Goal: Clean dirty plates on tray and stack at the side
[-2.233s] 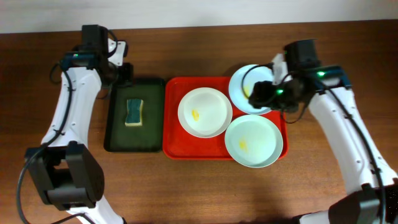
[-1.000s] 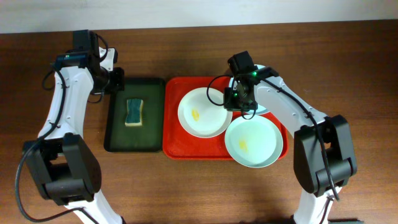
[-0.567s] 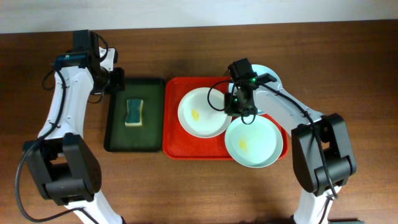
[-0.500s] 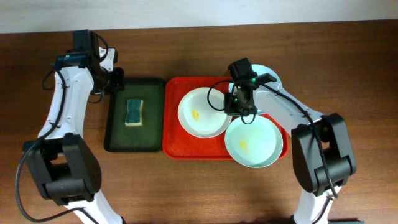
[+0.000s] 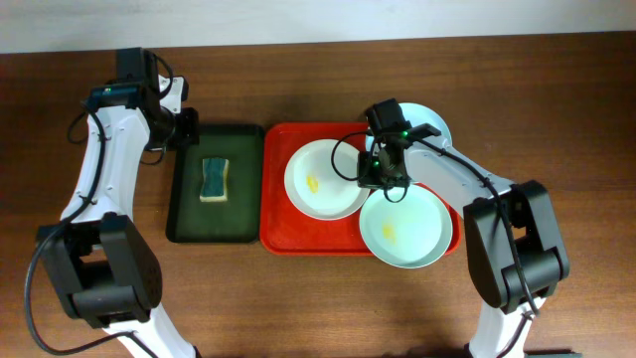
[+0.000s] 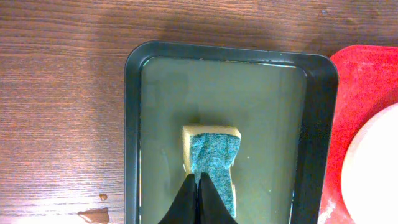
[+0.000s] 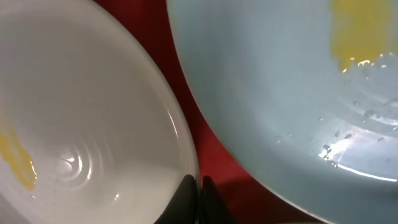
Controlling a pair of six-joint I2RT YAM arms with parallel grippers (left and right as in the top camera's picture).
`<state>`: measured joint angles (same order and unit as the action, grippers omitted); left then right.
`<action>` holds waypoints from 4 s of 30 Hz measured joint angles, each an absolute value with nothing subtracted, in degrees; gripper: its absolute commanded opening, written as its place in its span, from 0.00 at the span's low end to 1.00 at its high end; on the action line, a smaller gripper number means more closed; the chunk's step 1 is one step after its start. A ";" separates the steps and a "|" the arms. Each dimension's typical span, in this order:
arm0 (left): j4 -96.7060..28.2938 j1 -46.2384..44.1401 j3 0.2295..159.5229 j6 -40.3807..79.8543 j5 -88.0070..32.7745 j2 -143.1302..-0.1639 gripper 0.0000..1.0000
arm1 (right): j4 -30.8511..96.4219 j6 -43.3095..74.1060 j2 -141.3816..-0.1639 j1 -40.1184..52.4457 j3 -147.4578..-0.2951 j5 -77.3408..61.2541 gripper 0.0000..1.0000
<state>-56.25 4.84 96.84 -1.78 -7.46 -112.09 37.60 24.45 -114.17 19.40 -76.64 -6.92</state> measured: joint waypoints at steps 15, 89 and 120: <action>-55.42 3.22 93.19 -1.06 -7.44 -112.09 0.45 | 38.15 27.46 -114.17 19.40 -76.64 -11.49 0.04; -53.28 -0.62 88.55 -4.95 -6.55 -115.09 0.43 | 42.41 28.51 -114.19 22.24 -78.46 -5.63 0.04; -53.28 -0.62 88.55 -4.95 -6.57 -115.09 0.33 | 38.96 28.53 -114.19 22.35 -77.34 -5.61 0.04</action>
<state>-53.28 -0.62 88.55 -4.95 -6.57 -115.09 38.96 28.53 -114.19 22.35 -77.34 -5.61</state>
